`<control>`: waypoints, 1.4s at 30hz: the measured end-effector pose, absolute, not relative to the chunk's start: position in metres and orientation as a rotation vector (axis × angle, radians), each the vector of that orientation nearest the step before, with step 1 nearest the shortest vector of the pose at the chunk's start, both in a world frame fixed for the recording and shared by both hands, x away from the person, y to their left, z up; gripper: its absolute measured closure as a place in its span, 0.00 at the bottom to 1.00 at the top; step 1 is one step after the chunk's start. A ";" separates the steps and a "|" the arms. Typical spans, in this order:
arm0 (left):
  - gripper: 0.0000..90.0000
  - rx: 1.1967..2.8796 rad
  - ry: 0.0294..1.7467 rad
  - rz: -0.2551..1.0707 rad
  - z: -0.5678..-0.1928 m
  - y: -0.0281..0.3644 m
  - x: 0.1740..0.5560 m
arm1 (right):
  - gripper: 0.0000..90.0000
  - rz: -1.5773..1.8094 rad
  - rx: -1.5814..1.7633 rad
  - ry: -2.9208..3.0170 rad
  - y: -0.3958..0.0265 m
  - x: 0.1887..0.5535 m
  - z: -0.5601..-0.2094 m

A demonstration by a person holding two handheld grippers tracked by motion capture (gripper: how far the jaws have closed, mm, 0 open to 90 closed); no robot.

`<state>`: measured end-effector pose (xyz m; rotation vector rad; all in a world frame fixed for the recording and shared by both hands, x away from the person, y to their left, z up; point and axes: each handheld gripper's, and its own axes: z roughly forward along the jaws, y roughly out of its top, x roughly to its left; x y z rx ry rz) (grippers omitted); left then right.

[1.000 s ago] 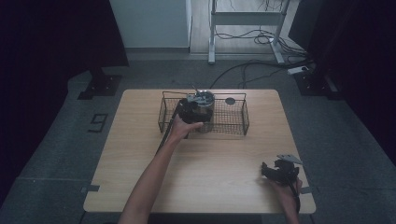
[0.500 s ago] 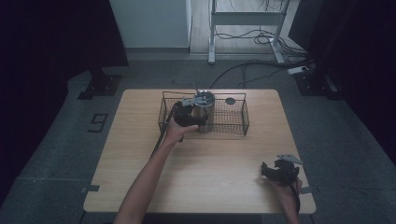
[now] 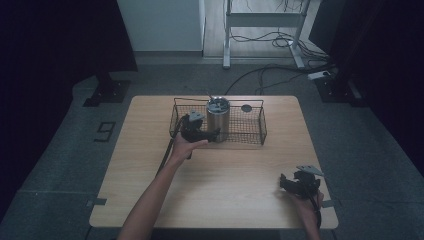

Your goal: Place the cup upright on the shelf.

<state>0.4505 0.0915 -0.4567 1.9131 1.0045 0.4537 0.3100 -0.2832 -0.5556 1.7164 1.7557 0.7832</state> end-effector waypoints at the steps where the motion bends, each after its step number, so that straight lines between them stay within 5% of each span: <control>1: 0.08 1.913 1.003 0.454 -0.457 0.093 0.448 | 0.14 0.783 1.717 1.755 -0.283 0.310 -0.556; 42: 0.10 1.902 1.017 0.372 -0.497 0.177 0.308 | 0.14 0.780 1.723 1.749 -0.283 0.310 -0.555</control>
